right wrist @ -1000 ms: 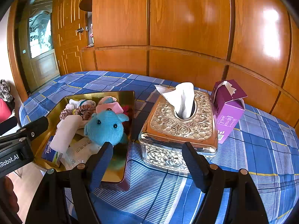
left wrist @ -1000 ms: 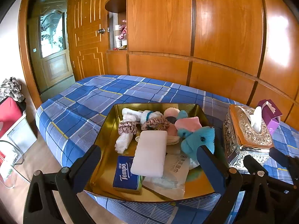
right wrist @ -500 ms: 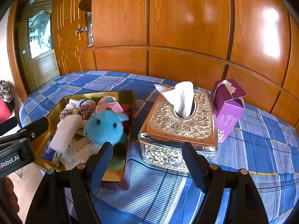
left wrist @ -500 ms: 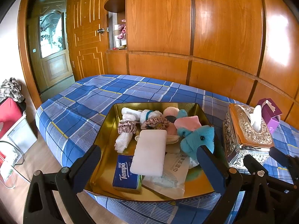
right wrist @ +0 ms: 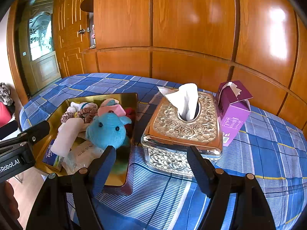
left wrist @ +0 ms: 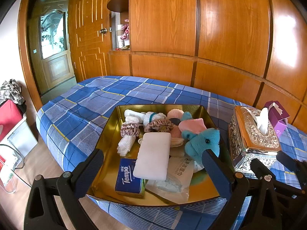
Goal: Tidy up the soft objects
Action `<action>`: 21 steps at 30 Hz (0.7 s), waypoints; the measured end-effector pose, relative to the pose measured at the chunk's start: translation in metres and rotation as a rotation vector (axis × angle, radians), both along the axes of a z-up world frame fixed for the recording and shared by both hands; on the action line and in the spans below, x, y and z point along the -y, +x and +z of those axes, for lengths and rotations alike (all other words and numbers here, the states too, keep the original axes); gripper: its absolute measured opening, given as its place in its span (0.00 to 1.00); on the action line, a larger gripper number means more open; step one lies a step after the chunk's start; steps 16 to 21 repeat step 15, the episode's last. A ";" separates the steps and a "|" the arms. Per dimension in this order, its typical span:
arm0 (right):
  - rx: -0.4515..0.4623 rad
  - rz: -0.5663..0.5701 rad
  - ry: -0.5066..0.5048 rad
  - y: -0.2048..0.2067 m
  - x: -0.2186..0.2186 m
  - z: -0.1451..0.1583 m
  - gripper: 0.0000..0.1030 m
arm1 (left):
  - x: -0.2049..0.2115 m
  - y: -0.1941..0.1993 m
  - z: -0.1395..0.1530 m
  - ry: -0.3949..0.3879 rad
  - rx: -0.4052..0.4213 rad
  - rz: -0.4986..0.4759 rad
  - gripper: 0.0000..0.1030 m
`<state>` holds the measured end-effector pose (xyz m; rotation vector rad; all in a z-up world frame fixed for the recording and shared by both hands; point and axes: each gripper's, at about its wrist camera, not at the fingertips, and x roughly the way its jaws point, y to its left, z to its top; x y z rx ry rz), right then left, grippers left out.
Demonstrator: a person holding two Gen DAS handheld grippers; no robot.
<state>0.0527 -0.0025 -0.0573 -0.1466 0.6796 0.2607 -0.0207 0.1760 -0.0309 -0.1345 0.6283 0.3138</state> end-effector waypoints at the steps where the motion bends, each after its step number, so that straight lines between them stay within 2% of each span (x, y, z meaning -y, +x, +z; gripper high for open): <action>1: 0.000 0.001 0.000 0.000 0.000 0.000 0.75 | 0.000 0.000 0.000 0.002 -0.002 0.000 1.00; 21: 0.012 -0.017 0.010 -0.001 0.005 0.002 0.75 | 0.002 0.001 -0.002 0.004 -0.001 -0.032 0.98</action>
